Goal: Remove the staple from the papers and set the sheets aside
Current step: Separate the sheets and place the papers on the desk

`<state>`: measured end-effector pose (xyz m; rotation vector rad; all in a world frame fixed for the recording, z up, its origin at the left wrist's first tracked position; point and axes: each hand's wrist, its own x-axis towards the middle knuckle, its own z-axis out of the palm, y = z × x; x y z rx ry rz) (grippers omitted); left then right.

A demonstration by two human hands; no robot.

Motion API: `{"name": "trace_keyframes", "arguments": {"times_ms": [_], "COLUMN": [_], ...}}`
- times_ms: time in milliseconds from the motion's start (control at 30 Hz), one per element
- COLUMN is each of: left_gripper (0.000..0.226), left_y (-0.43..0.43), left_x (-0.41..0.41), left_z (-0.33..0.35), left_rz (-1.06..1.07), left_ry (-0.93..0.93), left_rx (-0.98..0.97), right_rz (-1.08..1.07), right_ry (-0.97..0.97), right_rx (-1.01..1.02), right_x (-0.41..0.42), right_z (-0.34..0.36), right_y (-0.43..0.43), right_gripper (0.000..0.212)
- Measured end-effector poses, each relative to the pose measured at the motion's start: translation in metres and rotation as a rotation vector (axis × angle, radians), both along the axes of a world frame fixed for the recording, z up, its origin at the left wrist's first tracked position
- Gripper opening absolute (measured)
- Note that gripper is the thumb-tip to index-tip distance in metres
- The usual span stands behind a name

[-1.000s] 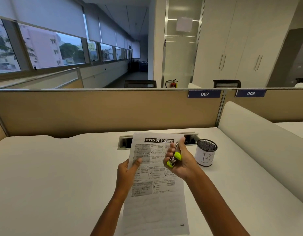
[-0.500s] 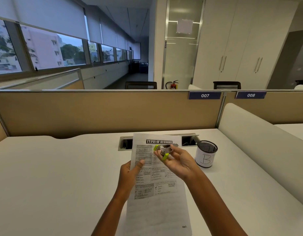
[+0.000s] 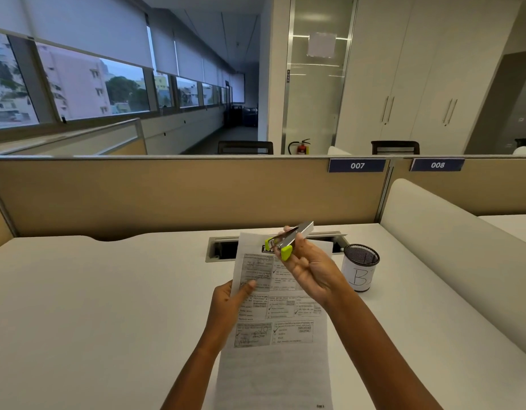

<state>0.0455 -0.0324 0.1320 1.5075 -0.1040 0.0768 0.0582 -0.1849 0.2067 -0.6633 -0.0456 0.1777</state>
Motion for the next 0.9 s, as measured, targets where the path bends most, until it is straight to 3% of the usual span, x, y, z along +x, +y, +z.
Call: {"name": "trace_keyframes", "arguments": {"times_ms": [167,367,533,900], "left_gripper": [0.01,0.011,0.013,0.02], "left_y": [-0.004,-0.005,-0.007,-0.009], "left_x": [0.001,0.001,0.0,0.002], "left_z": [0.006,0.008,0.006,0.007], "left_rz": [0.02,0.02,0.002,-0.023], "left_ry": [-0.083,-0.131,-0.167,-0.228], "left_rx": [0.079,0.106,0.152,0.252], "right_rz": [-0.121,-0.259,-0.251,-0.177], "right_ry": [-0.24,-0.541,-0.65,-0.687], "right_rx": [-0.181,-0.702,-0.788,-0.962], "right_x": [0.005,0.005,0.005,0.003], "right_z": [0.015,0.024,0.031,0.036], "right_y": [-0.007,-0.012,-0.012,-0.006], "right_gripper": [0.024,0.028,0.029,0.027]}}
